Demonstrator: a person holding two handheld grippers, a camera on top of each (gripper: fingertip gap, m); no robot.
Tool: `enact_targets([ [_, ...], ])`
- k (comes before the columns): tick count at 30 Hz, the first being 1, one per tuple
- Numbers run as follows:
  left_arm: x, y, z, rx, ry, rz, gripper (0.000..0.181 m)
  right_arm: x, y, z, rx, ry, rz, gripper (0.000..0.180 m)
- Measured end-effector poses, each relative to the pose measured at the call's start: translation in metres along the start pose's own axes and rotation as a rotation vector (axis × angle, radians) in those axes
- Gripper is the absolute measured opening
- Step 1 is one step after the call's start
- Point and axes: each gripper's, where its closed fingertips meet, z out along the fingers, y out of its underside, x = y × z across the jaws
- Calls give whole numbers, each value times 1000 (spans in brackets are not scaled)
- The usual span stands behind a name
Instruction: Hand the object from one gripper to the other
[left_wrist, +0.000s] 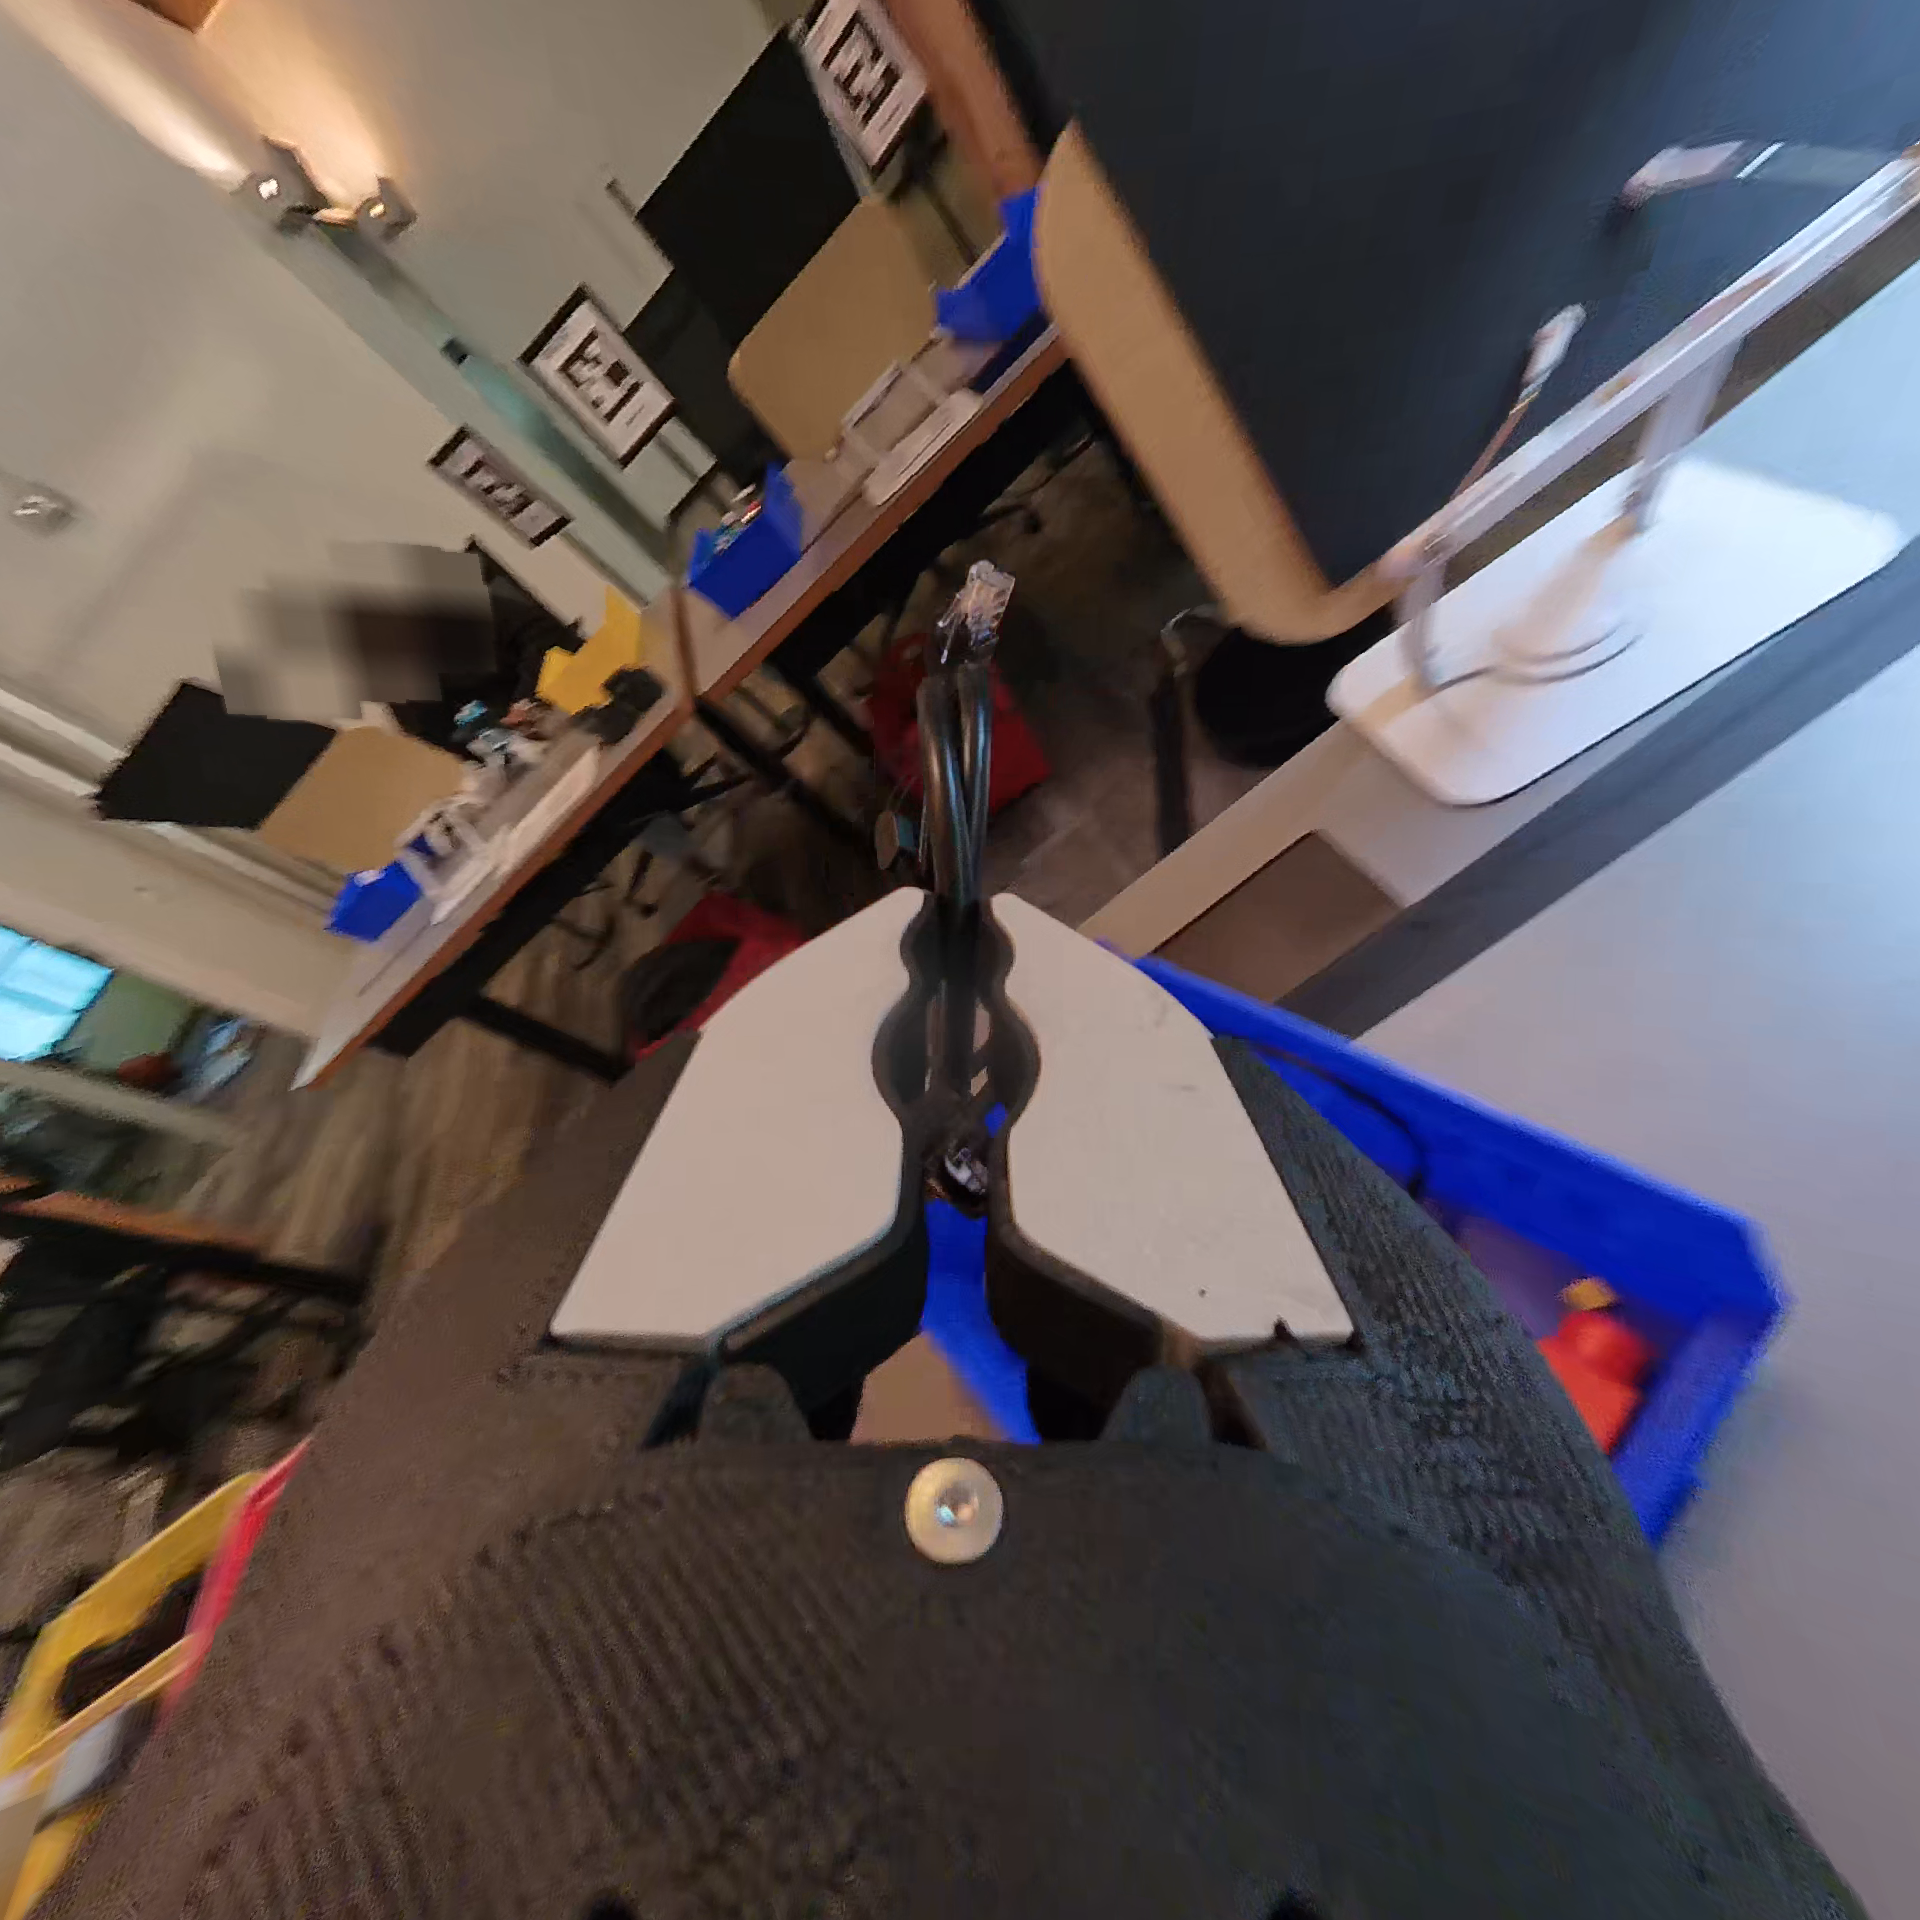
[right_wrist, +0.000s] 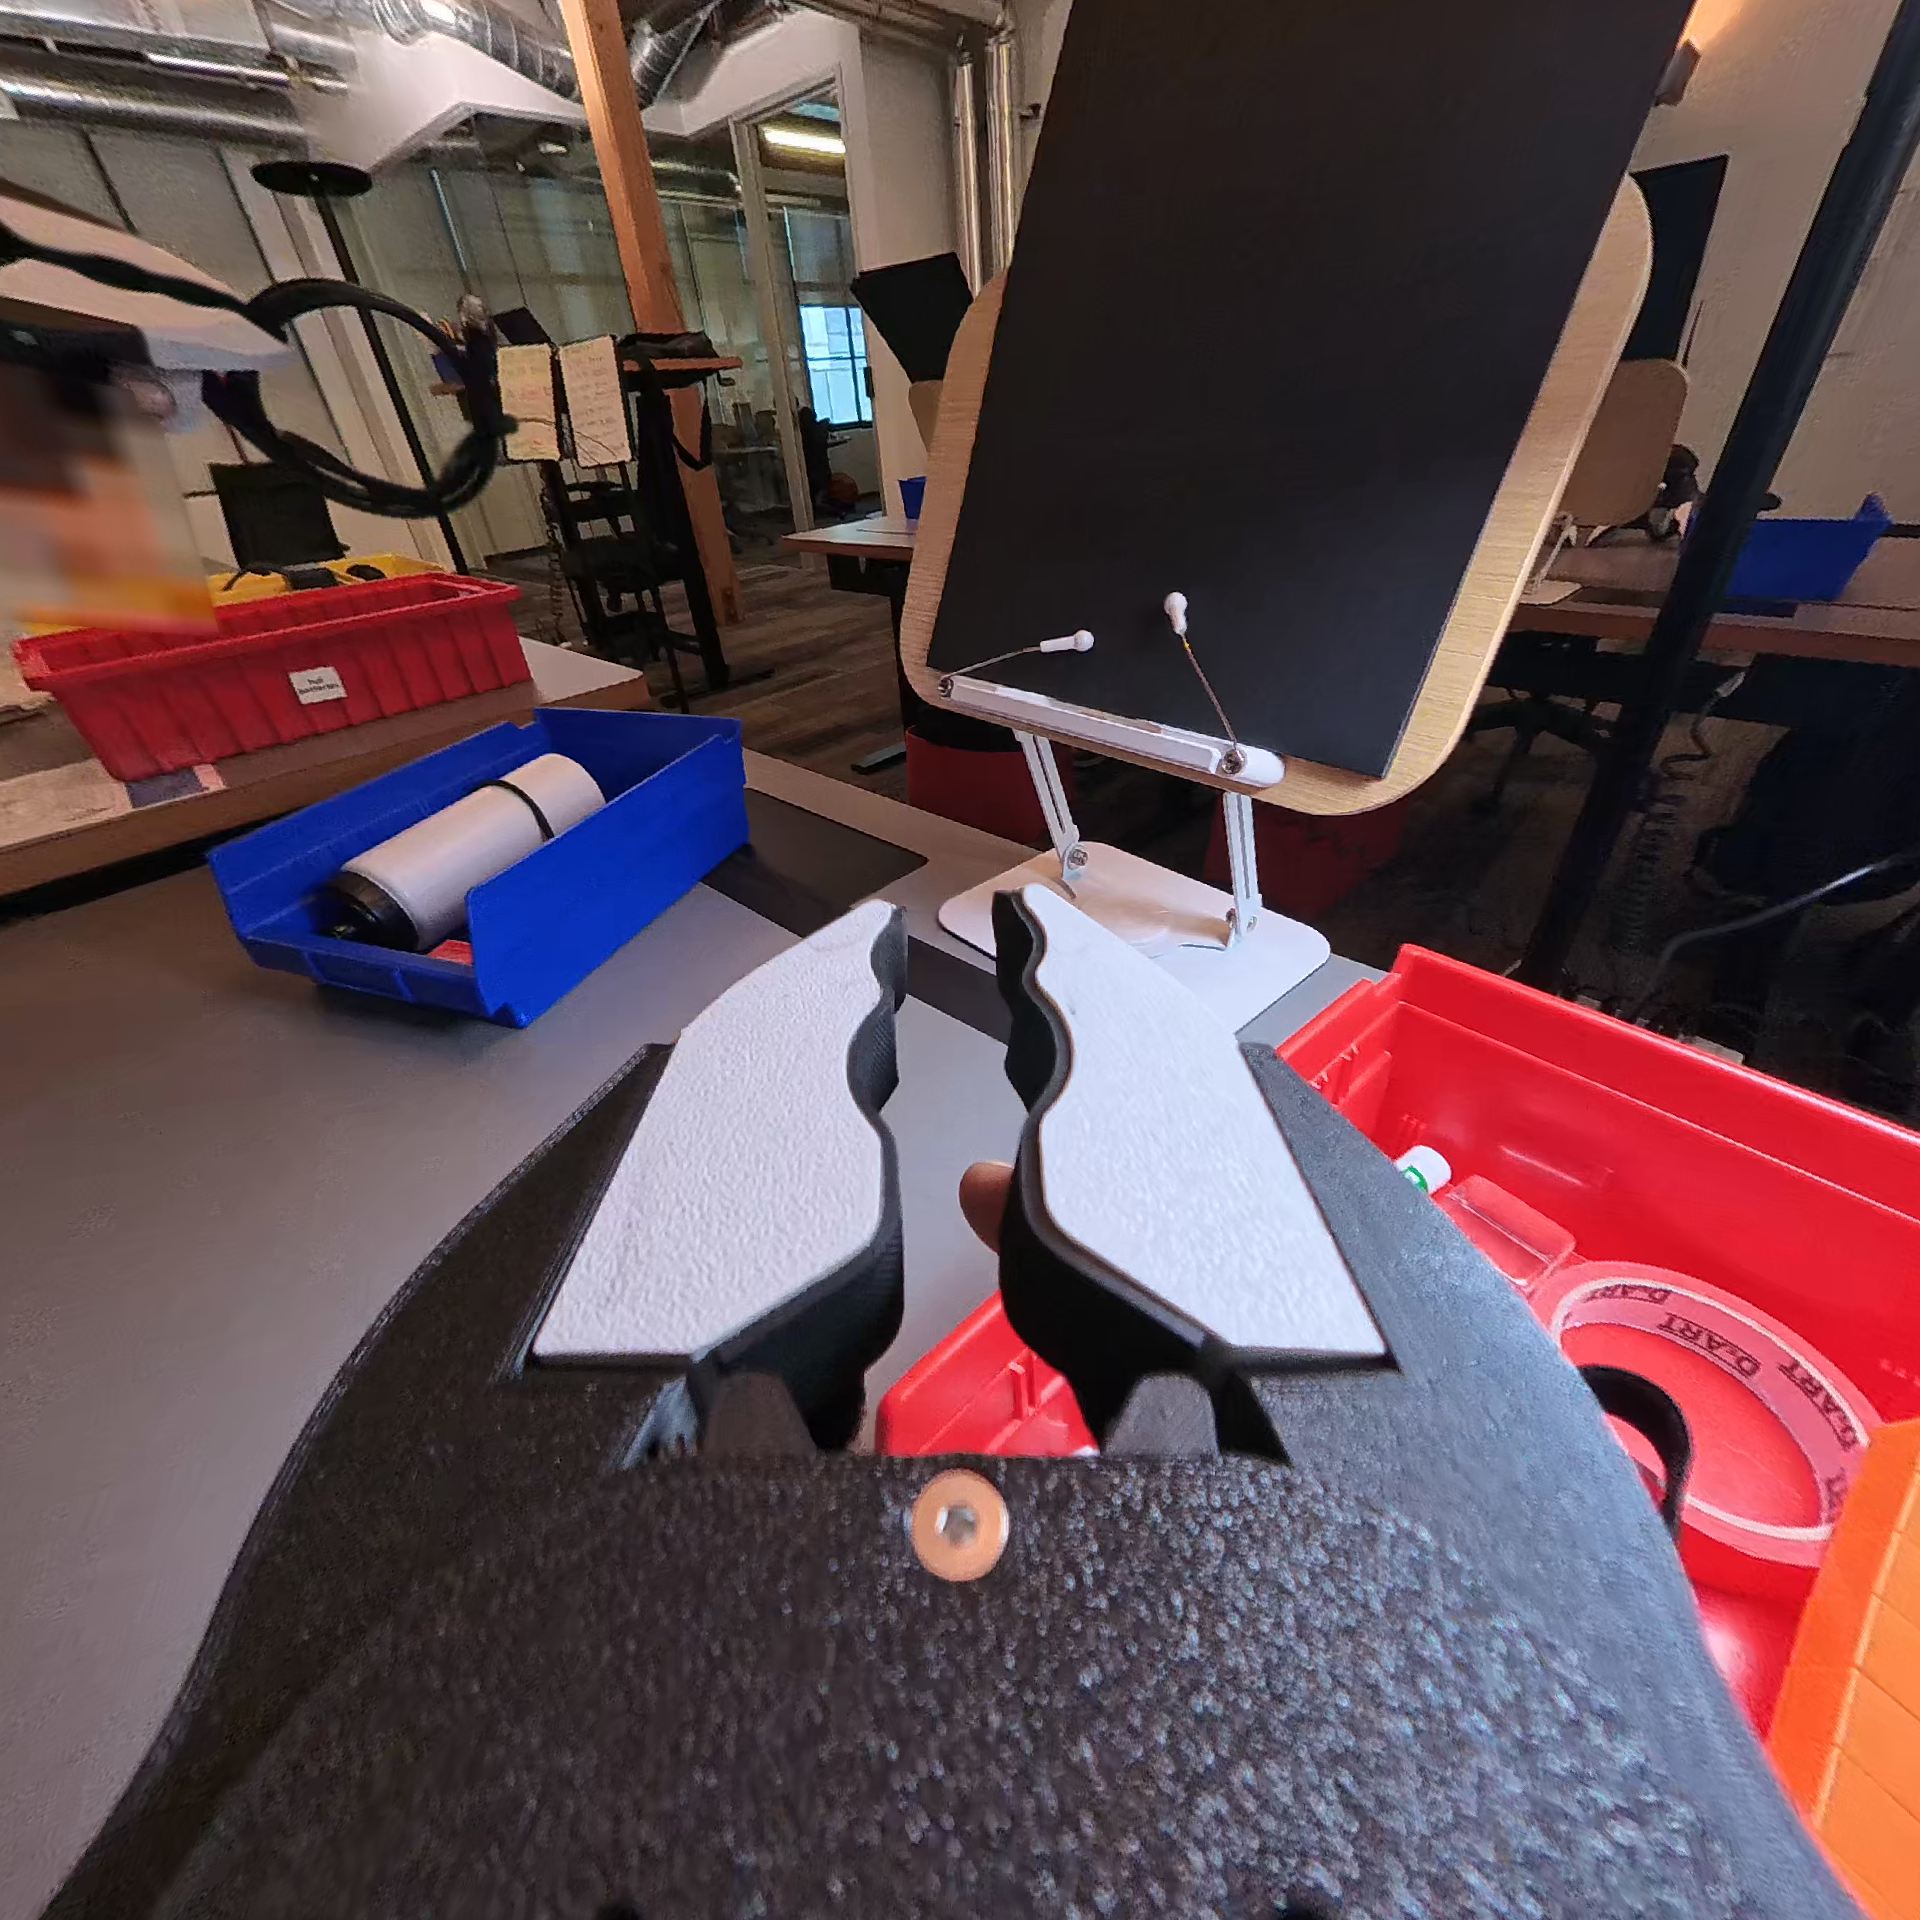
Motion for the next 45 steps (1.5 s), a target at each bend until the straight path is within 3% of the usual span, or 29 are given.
enact_targets([
  [10, 172, -93, -54, 605, 575, -480, 6, -59, -8, 17, 72, -196, -60, 19],
  [16, 232, -126, -75, 836, 858, -729, 6, -134, -9, 35, 142, -429, 28, 33],
  [19, 259, -125, -76, 823, 997, -777, 6, -156, -7, 43, 170, -468, 80, 47],
  [24, 273, -124, -86, 862, 1133, -841, 7, -163, -6, 48, 191, -497, 211, 56],
  [26, 274, -124, -87, 869, 1140, -849, 6, -165, -7, 45, 204, -540, 268, 45],
  [28, 276, -122, -84, 859, 1133, -844, 6, -170, -14, 37, 244, -585, 267, 18],
  [40, 291, -103, -62, 724, 1070, -696, 8, -158, -16, 29, 130, -454, -24, 11],
  [45, 316, -65, -27, 500, 1032, -510, 17, -142, -18, 22, 77, -399, -113, 9],
])
